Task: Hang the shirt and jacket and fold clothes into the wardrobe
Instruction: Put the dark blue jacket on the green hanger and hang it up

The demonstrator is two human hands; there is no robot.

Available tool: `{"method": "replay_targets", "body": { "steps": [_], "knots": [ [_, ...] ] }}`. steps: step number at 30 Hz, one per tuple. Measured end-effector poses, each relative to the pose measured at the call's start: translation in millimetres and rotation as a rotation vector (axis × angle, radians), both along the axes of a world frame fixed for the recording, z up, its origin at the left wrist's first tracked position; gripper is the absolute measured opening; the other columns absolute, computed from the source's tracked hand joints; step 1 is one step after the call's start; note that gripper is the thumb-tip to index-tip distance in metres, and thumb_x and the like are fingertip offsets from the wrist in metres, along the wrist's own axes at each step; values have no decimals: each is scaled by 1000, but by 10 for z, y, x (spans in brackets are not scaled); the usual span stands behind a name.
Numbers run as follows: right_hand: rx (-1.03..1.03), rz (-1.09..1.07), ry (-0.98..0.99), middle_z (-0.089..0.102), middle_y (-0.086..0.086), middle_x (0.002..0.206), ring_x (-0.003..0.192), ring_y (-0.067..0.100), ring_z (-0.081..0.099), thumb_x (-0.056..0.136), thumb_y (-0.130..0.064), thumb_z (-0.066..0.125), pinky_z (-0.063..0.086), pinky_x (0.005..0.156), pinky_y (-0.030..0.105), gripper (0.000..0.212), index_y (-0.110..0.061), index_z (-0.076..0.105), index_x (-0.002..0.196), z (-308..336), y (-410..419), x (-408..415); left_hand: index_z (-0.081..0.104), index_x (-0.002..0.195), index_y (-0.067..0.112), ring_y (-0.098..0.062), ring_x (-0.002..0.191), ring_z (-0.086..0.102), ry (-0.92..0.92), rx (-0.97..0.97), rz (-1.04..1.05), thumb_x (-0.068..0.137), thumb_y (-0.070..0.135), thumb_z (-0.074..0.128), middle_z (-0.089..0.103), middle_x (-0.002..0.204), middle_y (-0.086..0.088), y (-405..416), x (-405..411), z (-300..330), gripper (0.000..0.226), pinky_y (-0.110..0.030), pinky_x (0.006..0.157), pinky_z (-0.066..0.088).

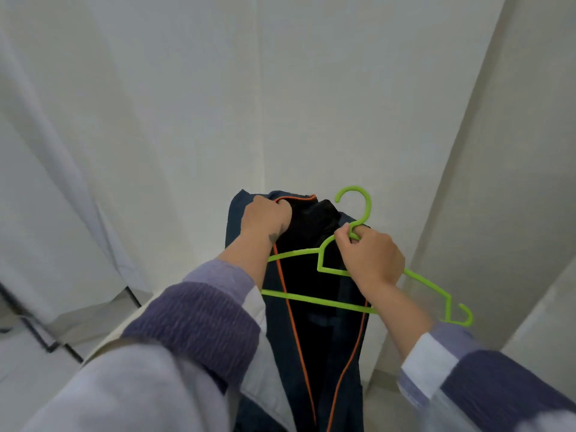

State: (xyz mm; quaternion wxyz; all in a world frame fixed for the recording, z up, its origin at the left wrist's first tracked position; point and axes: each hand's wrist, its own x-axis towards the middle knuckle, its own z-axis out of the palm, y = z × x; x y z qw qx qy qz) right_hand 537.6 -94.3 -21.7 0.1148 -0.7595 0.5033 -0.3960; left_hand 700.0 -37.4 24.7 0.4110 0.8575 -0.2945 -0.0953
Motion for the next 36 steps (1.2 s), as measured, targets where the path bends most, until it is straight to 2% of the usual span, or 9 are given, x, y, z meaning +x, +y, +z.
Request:
{"method": "replay_targets", "body": {
  "steps": [2, 5, 9, 16, 21, 24, 29, 33, 36],
  "knots": [
    [-11, 5, -6, 46, -2, 48, 49, 20, 43, 89, -47, 43, 29, 47, 25, 49, -15, 45, 52, 76, 160, -66, 61, 111, 6, -31, 99, 61, -128, 10, 9, 87, 50, 50, 66, 107, -10, 240, 30, -12, 51, -30, 70, 44],
    [-36, -4, -28, 47, 0, 48, 53, 27, 47, 87, -46, 43, 30, 48, 27, 49, -14, 44, 50, 188, 320, -174, 66, 103, 11, -34, 101, 60, -184, -18, 100, 90, 55, 47, 66, 106, -13, 579, 106, -35, 50, -35, 79, 46],
    [-49, -33, -68, 51, 0, 52, 54, 26, 47, 87, -46, 41, 35, 51, 28, 47, -12, 53, 56, 358, 446, -345, 66, 95, 12, -31, 86, 57, -166, -116, 161, 95, 52, 40, 66, 101, -14, 930, 148, -20, 49, -32, 72, 41],
    [-13, -58, -43, 65, 4, 74, 70, 29, 58, 93, -49, 30, 41, 59, 30, 51, -16, 62, 71, 388, 592, -378, 57, 73, 18, -30, 78, 57, -187, -186, 144, 95, 47, 42, 59, 77, -5, 1258, 30, 133, 39, -30, 66, 38],
    [71, 23, 95, 67, 6, 91, 77, 27, 57, 97, -52, 25, 41, 63, 31, 53, -16, 63, 88, 150, 895, -35, 60, 74, 22, -29, 78, 58, -251, -253, 142, 93, 46, 44, 61, 76, -2, 1365, -71, 309, 35, -28, 65, 40],
    [182, 61, 123, 67, 8, 102, 92, 29, 62, 98, -54, 25, 41, 68, 32, 54, -15, 63, 100, 60, 1056, 238, 68, 89, 21, -23, 79, 58, -301, -325, 142, 94, 44, 45, 63, 83, 2, 1416, -167, 421, 32, -27, 66, 41],
    [451, 110, -220, 64, 11, 114, 102, 30, 59, 100, -49, 23, 39, 71, 33, 57, -8, 61, 112, 179, 1139, 566, 70, 97, 23, -21, 84, 61, -354, -447, 183, 93, 46, 45, 68, 89, 2, 1586, -215, 551, 34, -30, 72, 47],
    [403, 140, -360, 64, 10, 113, 103, 30, 58, 100, -49, 20, 39, 74, 34, 58, -9, 60, 110, 504, 1030, 647, 72, 94, 24, -20, 80, 64, -403, -552, 201, 86, 50, 48, 70, 83, 1, 1894, -47, 487, 36, -30, 72, 49],
    [327, 149, -390, 64, 9, 111, 102, 29, 58, 100, -50, 20, 37, 73, 33, 58, -10, 61, 109, 733, 926, 636, 72, 85, 19, -21, 75, 64, -454, -494, 209, 86, 50, 52, 70, 75, -1, 2104, 94, 355, 37, -33, 68, 50]
  ]
}}
